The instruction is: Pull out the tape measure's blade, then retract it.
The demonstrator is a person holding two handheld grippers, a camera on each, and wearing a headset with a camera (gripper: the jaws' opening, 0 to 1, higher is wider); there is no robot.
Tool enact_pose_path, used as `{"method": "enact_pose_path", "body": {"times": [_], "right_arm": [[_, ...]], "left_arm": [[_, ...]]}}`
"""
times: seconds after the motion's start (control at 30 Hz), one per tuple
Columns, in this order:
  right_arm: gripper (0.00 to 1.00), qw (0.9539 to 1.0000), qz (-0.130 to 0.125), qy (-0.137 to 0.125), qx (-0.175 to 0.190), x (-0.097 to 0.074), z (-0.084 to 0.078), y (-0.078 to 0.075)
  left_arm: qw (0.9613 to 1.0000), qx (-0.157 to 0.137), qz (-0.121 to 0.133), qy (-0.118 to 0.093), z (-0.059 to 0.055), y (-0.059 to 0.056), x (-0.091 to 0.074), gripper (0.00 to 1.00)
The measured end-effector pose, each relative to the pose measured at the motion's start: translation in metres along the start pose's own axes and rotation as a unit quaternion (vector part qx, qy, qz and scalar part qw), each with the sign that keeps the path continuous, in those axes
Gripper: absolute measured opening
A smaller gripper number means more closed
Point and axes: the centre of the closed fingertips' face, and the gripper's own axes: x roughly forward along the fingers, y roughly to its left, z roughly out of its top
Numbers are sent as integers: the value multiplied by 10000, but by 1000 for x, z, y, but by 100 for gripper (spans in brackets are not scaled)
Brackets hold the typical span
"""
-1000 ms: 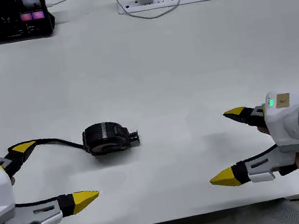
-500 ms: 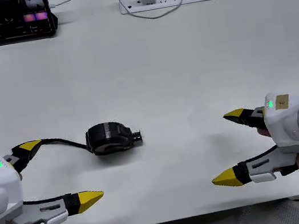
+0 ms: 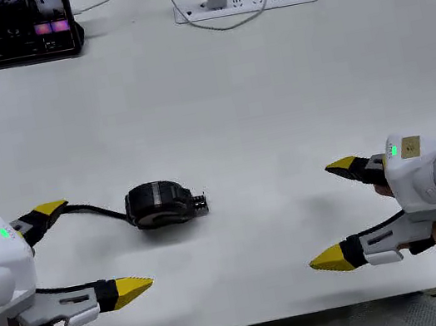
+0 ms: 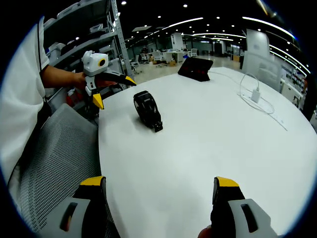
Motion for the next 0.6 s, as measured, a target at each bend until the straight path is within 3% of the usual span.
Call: {"method": "enact_pose_path", "body": {"times": [0.37,0.6], "right_arm": [[89,9999,69,35,-118,7,6,-4],[89,9998,90,70,-191,9,9,-8]], "left_arm": [[9995,202,-233,40,10,1,13,98],[9987,331,-357,121,10,1,20,98]]}}
